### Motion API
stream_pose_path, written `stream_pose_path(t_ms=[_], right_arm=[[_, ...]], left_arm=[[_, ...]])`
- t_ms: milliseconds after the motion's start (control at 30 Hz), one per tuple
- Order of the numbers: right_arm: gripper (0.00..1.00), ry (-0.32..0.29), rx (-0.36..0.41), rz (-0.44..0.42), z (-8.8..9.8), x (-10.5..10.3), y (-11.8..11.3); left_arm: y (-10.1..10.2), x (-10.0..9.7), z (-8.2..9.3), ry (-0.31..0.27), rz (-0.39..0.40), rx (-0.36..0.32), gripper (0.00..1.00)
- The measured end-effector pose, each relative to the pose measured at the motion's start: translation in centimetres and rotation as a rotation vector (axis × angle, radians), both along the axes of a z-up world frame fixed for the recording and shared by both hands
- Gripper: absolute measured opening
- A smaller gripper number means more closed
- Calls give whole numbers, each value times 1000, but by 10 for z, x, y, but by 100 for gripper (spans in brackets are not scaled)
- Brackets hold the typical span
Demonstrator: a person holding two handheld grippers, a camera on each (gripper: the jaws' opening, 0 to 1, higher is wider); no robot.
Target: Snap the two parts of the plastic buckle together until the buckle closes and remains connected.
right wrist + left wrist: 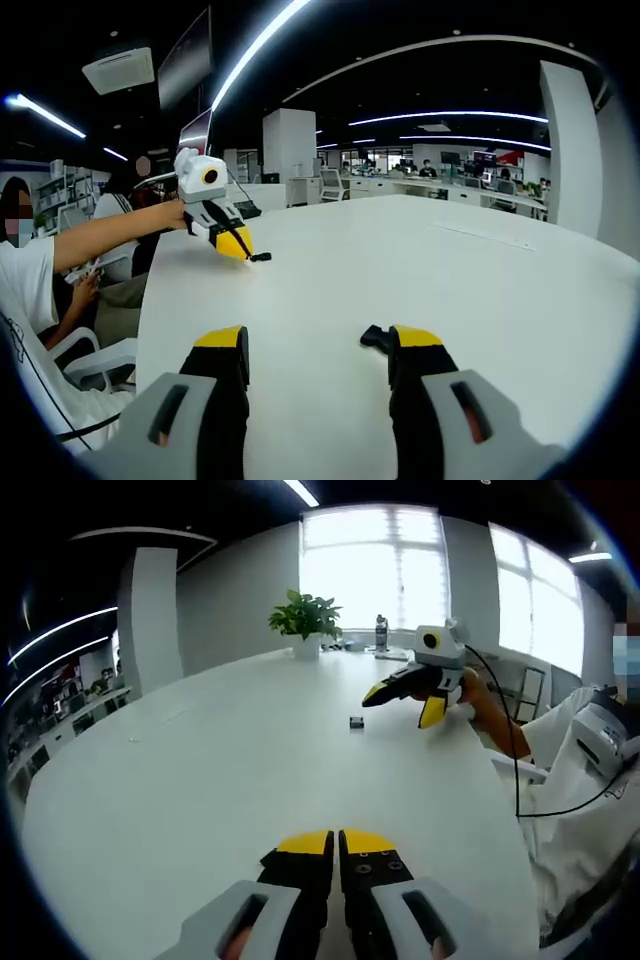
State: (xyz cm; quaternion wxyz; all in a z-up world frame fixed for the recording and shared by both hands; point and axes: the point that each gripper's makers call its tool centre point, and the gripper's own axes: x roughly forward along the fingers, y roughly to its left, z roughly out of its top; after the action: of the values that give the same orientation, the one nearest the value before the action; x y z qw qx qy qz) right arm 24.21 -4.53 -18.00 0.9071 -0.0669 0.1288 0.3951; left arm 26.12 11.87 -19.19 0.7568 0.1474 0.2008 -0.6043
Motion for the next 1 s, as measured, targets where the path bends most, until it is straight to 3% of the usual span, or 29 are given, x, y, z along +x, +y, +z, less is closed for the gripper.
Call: stream_pose_path(t_ms=[133, 200, 400, 600, 1000], right_arm=[[56, 1, 2, -3, -1, 0, -1], [56, 4, 1, -1, -1, -1, -1], [56, 2, 0, 4, 0, -2, 0], [56, 1, -16, 2, 1, -3, -3], [56, -1, -14, 10, 5, -7, -2]], left_arm=[[7, 9, 7, -11, 21, 4, 12], [13, 12, 8, 17, 11, 28, 19], [20, 28, 6, 6, 15, 41, 21], [14, 30, -2, 12, -5, 41, 29], [20, 34, -21, 54, -6, 68, 27]])
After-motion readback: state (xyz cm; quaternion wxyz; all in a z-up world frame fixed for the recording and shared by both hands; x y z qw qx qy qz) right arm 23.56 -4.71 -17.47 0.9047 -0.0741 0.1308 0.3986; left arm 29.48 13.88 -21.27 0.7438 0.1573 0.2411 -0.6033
